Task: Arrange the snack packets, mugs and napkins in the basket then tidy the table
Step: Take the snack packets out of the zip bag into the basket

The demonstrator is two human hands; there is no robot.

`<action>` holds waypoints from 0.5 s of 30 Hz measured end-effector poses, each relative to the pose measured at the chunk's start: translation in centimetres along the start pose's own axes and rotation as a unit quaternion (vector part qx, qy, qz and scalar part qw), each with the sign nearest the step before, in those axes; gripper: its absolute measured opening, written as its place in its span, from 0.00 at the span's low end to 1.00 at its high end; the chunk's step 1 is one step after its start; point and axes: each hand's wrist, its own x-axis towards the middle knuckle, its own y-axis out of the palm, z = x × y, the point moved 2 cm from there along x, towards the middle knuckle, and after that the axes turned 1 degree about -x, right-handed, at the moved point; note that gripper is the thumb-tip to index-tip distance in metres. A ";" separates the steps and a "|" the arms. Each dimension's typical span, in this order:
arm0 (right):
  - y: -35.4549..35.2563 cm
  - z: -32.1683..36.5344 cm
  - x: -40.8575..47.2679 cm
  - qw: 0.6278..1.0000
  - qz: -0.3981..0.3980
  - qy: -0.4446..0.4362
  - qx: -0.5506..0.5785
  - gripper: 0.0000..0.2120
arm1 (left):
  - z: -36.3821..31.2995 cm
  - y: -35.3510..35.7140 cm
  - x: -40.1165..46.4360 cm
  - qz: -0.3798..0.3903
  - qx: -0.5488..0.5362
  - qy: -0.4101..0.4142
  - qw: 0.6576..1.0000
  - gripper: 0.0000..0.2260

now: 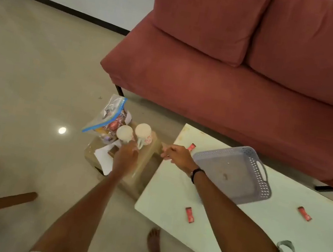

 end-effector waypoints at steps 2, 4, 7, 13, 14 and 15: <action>2.7 1.3 2.2 1.000 0.011 0.002 0.000 0.13 | 2.5 -1.9 2.1 -0.044 0.033 -0.001 0.998 0.10; 5.7 2.2 4.4 1.000 0.028 0.008 -0.001 0.13 | 5.2 -3.6 4.0 -0.076 0.091 -0.005 0.993 0.12; 9.4 3.2 7.4 0.999 0.049 0.012 0.007 0.12 | 8.3 -5.1 7.4 -0.096 0.172 0.016 0.980 0.16; 14.1 4.1 12.0 0.995 0.082 0.033 0.051 0.11 | 13.6 -6.1 12.9 -0.028 0.306 0.038 0.951 0.24; 14.5 4.4 12.3 0.995 0.082 0.030 0.047 0.11 | 14.3 -6.0 13.4 -0.018 0.323 0.032 0.946 0.24; 14.9 4.5 12.7 0.995 0.082 0.028 0.040 0.12 | 15.0 -6.1 13.7 -0.010 0.340 0.022 0.940 0.24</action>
